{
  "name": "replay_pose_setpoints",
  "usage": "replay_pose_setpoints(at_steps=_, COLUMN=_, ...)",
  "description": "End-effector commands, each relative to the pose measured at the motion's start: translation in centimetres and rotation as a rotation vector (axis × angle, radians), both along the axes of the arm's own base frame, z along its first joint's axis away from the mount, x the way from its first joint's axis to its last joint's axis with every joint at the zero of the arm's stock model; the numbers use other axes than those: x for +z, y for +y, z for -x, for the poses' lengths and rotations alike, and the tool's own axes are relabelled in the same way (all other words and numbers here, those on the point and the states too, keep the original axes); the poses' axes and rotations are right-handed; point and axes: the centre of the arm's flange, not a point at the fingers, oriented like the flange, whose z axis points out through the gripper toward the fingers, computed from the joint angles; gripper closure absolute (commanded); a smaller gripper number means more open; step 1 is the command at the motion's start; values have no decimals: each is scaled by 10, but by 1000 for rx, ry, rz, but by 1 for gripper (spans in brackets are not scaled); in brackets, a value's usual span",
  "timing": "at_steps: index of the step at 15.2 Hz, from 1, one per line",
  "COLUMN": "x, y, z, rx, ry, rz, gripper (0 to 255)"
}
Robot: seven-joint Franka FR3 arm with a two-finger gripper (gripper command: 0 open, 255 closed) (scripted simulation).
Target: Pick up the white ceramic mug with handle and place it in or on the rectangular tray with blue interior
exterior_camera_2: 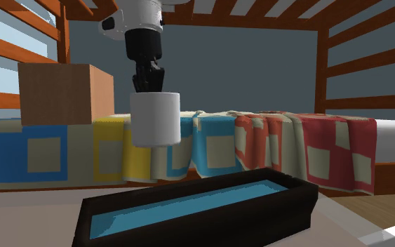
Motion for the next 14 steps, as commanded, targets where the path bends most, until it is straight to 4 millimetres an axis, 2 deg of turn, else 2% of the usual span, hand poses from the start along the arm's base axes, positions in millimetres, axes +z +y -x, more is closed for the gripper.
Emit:
replay_pose_setpoints(at_steps=1, x=4, y=16, z=19, rx=1, ry=-1, rz=0, gripper=255)
replay_pose_setpoints(at_steps=8, x=19, y=78, z=90, rx=1, ry=-1, rz=0, gripper=255)
replay_pose_setpoints(at_steps=14, x=-13, y=78, z=90, rx=1, ry=-1, rz=0, gripper=255)
